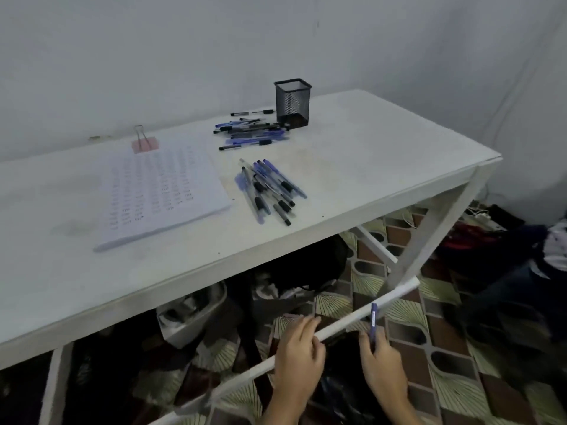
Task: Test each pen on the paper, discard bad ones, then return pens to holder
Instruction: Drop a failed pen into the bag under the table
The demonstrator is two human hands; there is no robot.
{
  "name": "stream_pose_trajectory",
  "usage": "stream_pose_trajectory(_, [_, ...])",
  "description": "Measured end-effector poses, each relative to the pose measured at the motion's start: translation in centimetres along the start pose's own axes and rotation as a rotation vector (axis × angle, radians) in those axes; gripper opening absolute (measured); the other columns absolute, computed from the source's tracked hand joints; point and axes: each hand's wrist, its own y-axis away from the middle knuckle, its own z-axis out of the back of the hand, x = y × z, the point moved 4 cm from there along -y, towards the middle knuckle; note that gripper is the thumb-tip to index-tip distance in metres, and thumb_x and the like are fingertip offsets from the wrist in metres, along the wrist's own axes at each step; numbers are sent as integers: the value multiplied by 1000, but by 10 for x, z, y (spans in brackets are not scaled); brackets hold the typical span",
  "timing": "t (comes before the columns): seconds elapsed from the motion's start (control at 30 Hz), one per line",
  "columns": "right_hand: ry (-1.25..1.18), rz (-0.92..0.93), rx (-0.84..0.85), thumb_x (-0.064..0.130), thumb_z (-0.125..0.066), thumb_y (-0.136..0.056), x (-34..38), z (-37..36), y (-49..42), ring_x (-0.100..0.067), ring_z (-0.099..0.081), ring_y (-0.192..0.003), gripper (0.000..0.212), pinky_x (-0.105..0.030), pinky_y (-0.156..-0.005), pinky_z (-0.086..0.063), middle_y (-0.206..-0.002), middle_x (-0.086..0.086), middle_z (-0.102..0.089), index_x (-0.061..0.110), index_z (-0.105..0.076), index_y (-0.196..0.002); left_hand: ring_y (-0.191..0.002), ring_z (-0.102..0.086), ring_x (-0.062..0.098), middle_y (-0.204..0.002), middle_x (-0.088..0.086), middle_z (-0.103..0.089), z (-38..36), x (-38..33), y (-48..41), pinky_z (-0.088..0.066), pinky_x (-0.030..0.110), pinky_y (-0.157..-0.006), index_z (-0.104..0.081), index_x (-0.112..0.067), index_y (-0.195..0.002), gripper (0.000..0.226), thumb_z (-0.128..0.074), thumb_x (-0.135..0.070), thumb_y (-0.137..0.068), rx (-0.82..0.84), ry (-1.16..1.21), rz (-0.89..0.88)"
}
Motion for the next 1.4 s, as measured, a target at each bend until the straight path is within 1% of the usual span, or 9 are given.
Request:
stream_pose_trajectory(0.23, [136, -146, 12, 38, -38, -97, -116, -71, -73, -25, -55, -77, 21, -33, -68, -45, -86, -6, -58, 19, -48, -91, -107, -57, 10, -120, -8, -60, -115, 48, 12, -46, 24, -91, -59, -19, -121, 37, -51, -19, -85, 173, -1, 38])
stream_pose_trajectory(0.37, [151, -204, 9, 39, -38, -96, -180, -105, -112, -30, -59, -89, 24, -34, -70, -44, -97, -10, -61, 17, -47, -93, -104, -61, 14, -113, -5, -64, -184, 83, 18, -47, 27, -90, -63, -17, -115, 37, -49, -20, -81, 186, -30, 31])
stream_pose_trajectory(0.47, [158, -262, 35, 37, -39, -96, -224, -131, -139, -32, -58, -96, 27, -33, -71, -41, -104, -13, -59, 12, -48, -98, -90, -65, 11, -102, -9, -69, -231, 106, 22, -52, 23, -78, -68, -21, -104, 36, -53, -22, -72, 200, -66, 16])
stream_pose_trajectory(0.57, [124, -311, 44, 34, -42, -95, -260, -160, -165, -33, -58, -100, 31, -34, -75, -42, -110, -15, -59, 7, -51, -108, -97, -64, 15, -107, -5, -68, -278, 125, 23, -52, 30, -85, -67, -19, -108, 39, -45, -24, -75, 242, -70, -32])
stream_pose_trajectory(0.77, [163, -422, 51, 28, -47, -91, -305, -205, -210, -33, -57, -107, 33, -35, -85, -46, -117, -14, -57, 7, -49, -116, -95, -65, 10, -100, -6, -70, -351, 158, 20, -55, 32, -82, -70, -20, -98, 43, -36, -28, -74, 247, -102, -113])
stream_pose_trajectory(0.93, [237, -479, 77, 41, -48, -91, -330, -229, -229, -31, -51, -117, 49, -35, -90, -43, -133, -10, -45, 10, -41, -128, -102, -63, 11, -107, -5, -68, -386, 182, 17, -51, 30, -88, -69, -20, -104, 38, -44, -26, -76, 298, -131, -94])
stream_pose_trajectory(1.03, [298, -400, 4, 41, -43, -92, -330, -236, -232, -30, -50, -117, 49, -35, -87, -43, -136, -8, -38, 12, -38, -131, -102, -62, 12, -108, -5, -67, -393, 184, 17, -51, 28, -87, -68, -21, -105, 34, -54, -22, -74, 334, -99, -97])
stream_pose_trajectory(1.13, [312, -285, -98, 40, -43, -92, -315, -230, -229, -26, -50, -114, 43, -34, -82, -45, -130, -5, -42, 15, -42, -127, -94, -65, 7, -100, -10, -69, -381, 173, 12, -53, 23, -80, -71, -24, -98, 42, -38, -29, -72, 388, -63, -69])
stream_pose_trajectory(1.4, [204, 44, -318, 34, -50, -90, -203, -159, -188, -17, -53, -104, 30, -31, -73, -47, -114, 1, -54, 17, -55, -114, -102, -63, 14, -109, -3, -67, -279, 116, -25, -54, 32, -86, -66, -15, -109, 43, -37, -23, -78, 179, -32, -60])
